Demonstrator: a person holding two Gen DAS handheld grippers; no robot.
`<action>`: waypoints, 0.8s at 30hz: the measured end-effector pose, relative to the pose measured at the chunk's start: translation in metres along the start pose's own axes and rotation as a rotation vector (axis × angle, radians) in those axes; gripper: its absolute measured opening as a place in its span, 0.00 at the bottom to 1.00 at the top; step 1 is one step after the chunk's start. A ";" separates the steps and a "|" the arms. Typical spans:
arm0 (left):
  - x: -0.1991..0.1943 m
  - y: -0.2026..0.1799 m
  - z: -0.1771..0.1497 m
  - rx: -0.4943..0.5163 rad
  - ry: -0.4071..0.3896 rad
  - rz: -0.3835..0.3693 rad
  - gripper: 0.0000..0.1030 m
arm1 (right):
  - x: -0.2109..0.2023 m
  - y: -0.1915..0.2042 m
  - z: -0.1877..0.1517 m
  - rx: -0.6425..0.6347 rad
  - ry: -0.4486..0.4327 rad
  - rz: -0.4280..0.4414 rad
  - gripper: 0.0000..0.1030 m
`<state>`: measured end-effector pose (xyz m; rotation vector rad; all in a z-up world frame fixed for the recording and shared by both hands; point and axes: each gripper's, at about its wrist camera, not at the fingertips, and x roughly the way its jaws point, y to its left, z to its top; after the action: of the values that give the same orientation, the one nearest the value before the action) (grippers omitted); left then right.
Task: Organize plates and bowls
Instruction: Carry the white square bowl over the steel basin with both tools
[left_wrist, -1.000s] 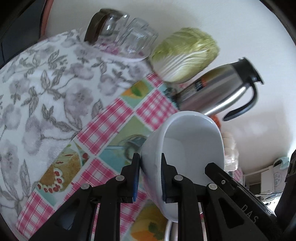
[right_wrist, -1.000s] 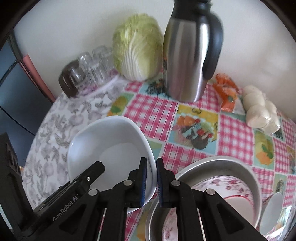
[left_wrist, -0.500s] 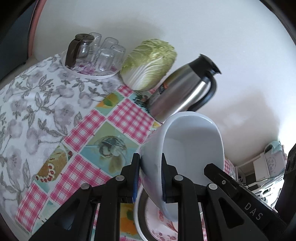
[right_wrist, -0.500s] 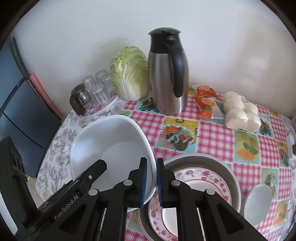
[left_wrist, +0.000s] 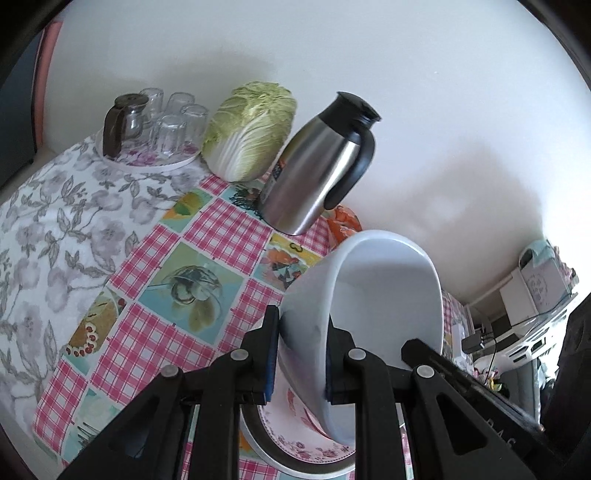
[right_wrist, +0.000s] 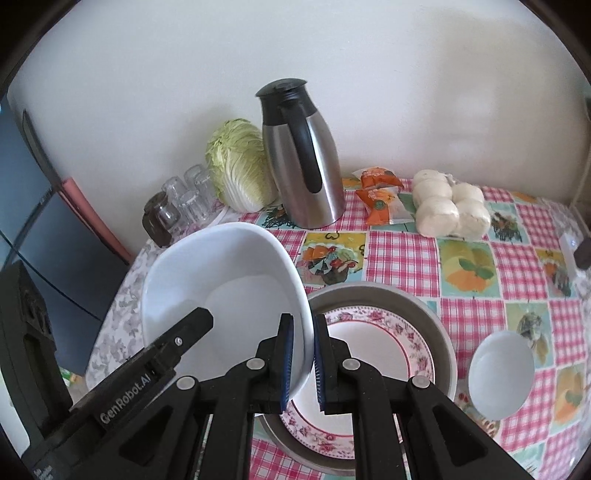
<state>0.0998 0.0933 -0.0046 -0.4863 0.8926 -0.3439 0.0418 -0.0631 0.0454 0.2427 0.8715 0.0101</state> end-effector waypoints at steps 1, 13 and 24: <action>0.000 -0.004 -0.001 0.011 -0.001 0.004 0.20 | -0.001 -0.004 -0.003 0.016 -0.004 0.012 0.11; 0.014 -0.041 -0.017 0.113 0.033 0.029 0.20 | -0.010 -0.047 -0.019 0.146 -0.044 0.051 0.13; 0.012 -0.067 -0.027 0.142 0.031 0.019 0.20 | -0.028 -0.074 -0.025 0.188 -0.050 0.084 0.14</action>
<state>0.0792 0.0247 0.0090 -0.3420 0.8957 -0.3952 -0.0019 -0.1329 0.0350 0.4538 0.8130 0.0007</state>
